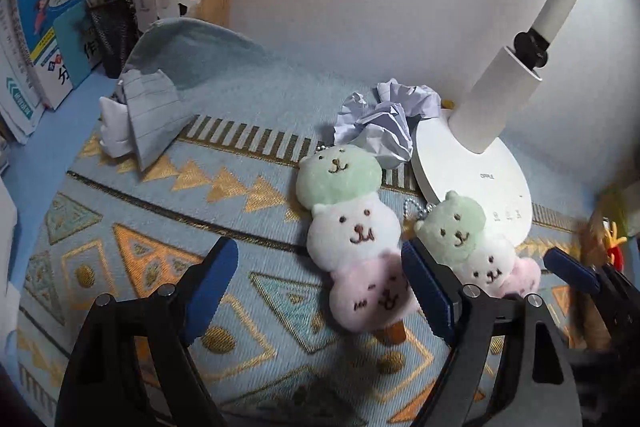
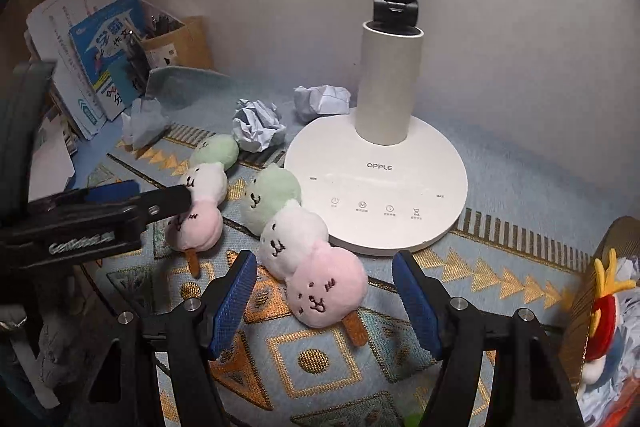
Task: Organize objects
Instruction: 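Grasp a bear plush stack with the left gripper while the right grasps another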
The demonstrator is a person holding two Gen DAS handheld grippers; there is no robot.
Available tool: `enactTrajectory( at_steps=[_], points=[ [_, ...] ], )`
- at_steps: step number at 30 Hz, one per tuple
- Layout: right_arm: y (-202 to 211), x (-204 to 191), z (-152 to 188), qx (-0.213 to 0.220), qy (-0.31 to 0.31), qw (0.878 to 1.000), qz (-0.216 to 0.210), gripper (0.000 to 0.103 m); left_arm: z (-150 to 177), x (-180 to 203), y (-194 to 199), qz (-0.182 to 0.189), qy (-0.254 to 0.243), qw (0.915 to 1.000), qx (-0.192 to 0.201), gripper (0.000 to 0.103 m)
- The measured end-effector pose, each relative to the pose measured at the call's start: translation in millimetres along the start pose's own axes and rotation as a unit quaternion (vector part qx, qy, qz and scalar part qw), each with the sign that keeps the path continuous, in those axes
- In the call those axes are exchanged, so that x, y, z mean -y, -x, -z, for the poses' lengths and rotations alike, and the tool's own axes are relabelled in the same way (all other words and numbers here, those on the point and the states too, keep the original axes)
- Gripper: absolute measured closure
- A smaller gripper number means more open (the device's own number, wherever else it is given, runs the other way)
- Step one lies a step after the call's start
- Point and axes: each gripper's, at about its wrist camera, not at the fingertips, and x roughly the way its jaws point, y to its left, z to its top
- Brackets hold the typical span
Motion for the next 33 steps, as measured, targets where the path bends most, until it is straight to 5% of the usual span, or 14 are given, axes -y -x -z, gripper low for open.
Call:
enactTrajectory(
  at_steps=[4, 8, 10, 15, 18, 26, 29, 33],
  points=[
    [-13.8, -14.4, 3.0, 0.001, 0.045, 0.998, 0.043, 0.034, -2.3, 11.0, -15.0, -0.022, -0.003, 0.9997, -0.004, 0.020],
    [-32.7, -21.4, 6.5, -0.017, 0.051, 0.998, 0.043, 0.034, 0.8, 14.7, -17.4, -0.017, -0.010, 0.9998, 0.004, 0.028],
    [-37.3, -25.0, 9.2, -0.021, 0.056, 0.996, 0.066, 0.043, 2.5, 18.6, -13.4, 0.011, -0.027, 0.9996, 0.005, 0.062],
    [-18.3, -17.8, 13.7, -0.029, 0.007, 0.999, 0.038, 0.046, 18.8, 20.7, 7.4, 0.028, -0.070, 0.9972, 0.006, 0.064],
    [4.6, -7.1, 25.2, -0.040, -0.056, 0.998, 0.013, 0.046, 39.2, 4.7, 27.2, 0.086, -0.063, 0.9943, -0.007, 0.064],
    [60.0, -6.5, 86.7, -0.051, -0.177, 0.981, -0.060, 0.045, 93.8, -12.0, 80.7, 0.180, -0.150, 0.9715, -0.036, 0.064],
    [62.1, -6.7, 105.8, -0.063, -0.211, 0.974, -0.045, 0.045, 102.3, 0.1, 75.1, 0.175, -0.178, 0.9673, -0.047, 0.060],
    [59.2, -12.6, 115.2, -0.070, -0.213, 0.973, -0.047, 0.036, 105.1, -3.3, 66.4, 0.163, -0.138, 0.9740, -0.075, 0.055]
  ],
)
